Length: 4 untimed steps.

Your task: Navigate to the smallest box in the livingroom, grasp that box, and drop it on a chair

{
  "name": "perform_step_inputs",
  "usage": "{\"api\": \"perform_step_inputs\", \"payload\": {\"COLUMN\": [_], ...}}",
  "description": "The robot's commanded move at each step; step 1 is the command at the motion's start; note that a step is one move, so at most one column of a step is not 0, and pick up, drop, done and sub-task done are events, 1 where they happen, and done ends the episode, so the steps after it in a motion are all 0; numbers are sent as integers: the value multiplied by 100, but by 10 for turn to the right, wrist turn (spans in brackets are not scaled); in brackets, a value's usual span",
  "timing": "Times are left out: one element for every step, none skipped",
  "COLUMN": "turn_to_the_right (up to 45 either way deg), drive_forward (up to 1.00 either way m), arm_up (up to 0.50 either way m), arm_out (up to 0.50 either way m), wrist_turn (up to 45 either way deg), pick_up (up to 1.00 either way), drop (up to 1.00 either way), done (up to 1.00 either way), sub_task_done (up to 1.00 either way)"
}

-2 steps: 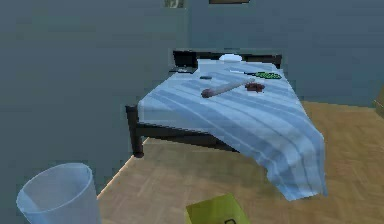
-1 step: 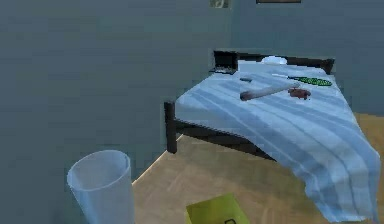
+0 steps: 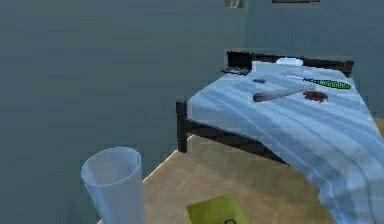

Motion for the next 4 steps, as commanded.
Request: {"api": "perform_step_inputs", "payload": {"turn_to_the_right": [0, 450, 450, 150], "drive_forward": [15, 0, 0, 0], "arm_up": [0, 0, 0, 0], "arm_out": [0, 0, 0, 0], "wrist_turn": [0, 0, 0, 0], "pick_up": [0, 0, 0, 0], "drop": [0, 0, 0, 0], "done": [0, 0, 0, 0], "sub_task_done": [0, 0, 0, 0]}}
